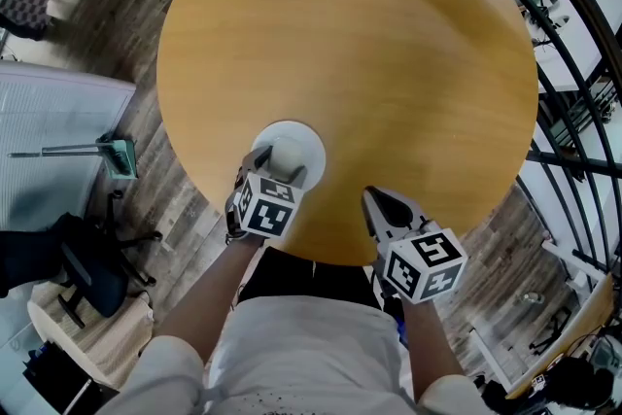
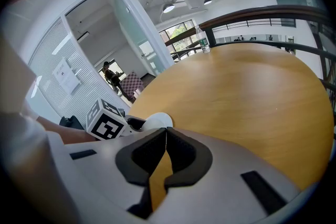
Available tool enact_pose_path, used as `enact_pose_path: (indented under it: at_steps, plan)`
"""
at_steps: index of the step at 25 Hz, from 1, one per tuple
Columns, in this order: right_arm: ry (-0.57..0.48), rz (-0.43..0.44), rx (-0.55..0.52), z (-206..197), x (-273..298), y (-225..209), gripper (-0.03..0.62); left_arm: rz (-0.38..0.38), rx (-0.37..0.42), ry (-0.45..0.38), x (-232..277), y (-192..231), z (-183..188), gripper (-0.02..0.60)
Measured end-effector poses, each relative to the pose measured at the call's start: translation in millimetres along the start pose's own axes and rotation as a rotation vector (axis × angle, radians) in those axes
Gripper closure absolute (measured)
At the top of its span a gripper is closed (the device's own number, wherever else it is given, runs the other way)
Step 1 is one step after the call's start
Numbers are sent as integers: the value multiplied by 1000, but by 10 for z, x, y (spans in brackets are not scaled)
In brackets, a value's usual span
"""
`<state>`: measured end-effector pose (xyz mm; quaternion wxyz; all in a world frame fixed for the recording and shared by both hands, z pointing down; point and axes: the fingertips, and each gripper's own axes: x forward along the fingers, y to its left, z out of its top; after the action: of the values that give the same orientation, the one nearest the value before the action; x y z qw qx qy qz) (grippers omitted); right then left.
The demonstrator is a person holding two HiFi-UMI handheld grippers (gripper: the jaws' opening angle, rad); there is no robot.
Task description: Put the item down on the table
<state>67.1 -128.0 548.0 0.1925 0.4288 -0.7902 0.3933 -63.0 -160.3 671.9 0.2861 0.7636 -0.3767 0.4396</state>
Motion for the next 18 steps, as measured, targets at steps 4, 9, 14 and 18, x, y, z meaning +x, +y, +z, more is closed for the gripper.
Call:
enact_pose_path:
  at_steps: [4, 9, 14, 18]
  plan:
    - [0, -1, -3, 18, -21, 21, 569, -20, 5, 3, -28, -15, -5, 257]
    - [-6, 5, -10, 41, -39, 25, 569, -12, -1, -23, -85, 0, 40, 245]
    - [-8, 10, -23, 54, -73, 57, 569, -17, -25, -34, -214, -6, 36, 245]
    - [-16, 16, -44, 95, -79, 138, 569, -21, -28, -64, -391, 16, 63, 245]
